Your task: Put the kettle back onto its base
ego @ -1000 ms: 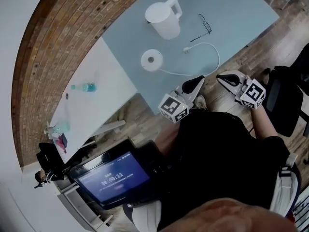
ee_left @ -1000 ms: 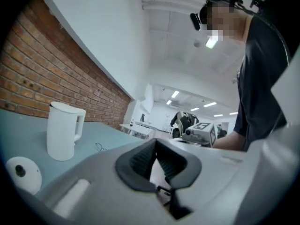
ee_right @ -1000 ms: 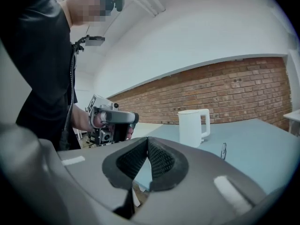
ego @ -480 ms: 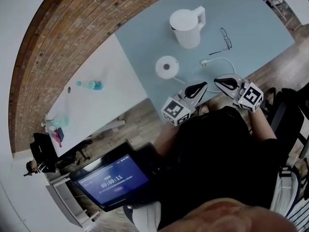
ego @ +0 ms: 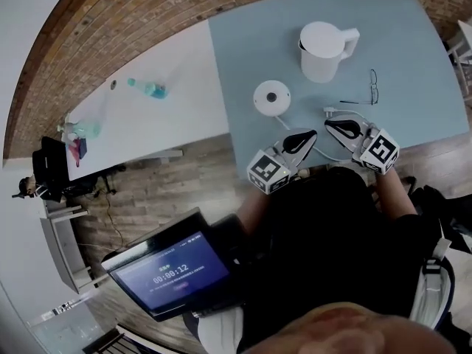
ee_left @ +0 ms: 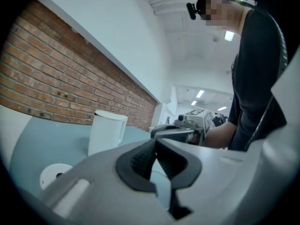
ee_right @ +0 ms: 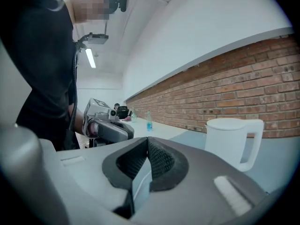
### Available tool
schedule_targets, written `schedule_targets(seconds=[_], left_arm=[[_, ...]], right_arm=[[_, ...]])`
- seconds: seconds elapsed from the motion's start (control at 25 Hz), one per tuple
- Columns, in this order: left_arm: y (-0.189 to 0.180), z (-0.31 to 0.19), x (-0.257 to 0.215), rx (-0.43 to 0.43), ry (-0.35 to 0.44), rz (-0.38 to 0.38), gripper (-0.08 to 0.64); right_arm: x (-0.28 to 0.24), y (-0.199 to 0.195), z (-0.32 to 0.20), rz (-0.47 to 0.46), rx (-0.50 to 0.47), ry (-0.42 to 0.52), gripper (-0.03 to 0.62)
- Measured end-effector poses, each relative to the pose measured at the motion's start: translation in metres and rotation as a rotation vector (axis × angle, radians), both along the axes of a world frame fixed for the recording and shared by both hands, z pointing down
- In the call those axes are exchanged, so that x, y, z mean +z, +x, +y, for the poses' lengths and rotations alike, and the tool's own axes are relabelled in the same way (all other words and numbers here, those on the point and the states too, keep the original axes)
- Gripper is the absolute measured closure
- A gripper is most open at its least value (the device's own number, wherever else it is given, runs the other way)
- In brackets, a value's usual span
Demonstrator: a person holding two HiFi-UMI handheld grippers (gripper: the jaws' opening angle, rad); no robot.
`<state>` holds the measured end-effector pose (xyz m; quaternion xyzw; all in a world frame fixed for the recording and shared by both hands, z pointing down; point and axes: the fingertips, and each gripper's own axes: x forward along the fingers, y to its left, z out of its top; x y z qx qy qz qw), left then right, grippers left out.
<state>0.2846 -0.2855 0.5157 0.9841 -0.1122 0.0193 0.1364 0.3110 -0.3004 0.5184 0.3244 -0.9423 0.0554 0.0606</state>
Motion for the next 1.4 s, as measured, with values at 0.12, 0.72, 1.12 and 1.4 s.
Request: schedule_targets(seconds=[0.12, 0.72, 1.12, 1.4], left_arm=[[0.009, -0.007, -0.005, -0.052, 0.006, 0.004, 0.557], [0.047, -0.021, -0.015, -0.183, 0.037, -0.004, 0.557], [0.048, -0.017, -0.026, -0.213, 0.087, -0.007, 0.557], [0.045, -0.013, -0.026, -0.215, 0.073, -0.002, 0.557]], right_arm=[[-0.009, 0.007, -0.008, 0.002, -0.050, 0.016, 0.586], [-0.008, 0.084, -0.016, -0.033, -0.004, 0.012, 0.586], [-0.009, 0.087, -0.002, -0.013, -0.031, 0.032, 0.586], [-0.013, 0.083, -0.007, -0.018, -0.002, 0.039, 0.586]])
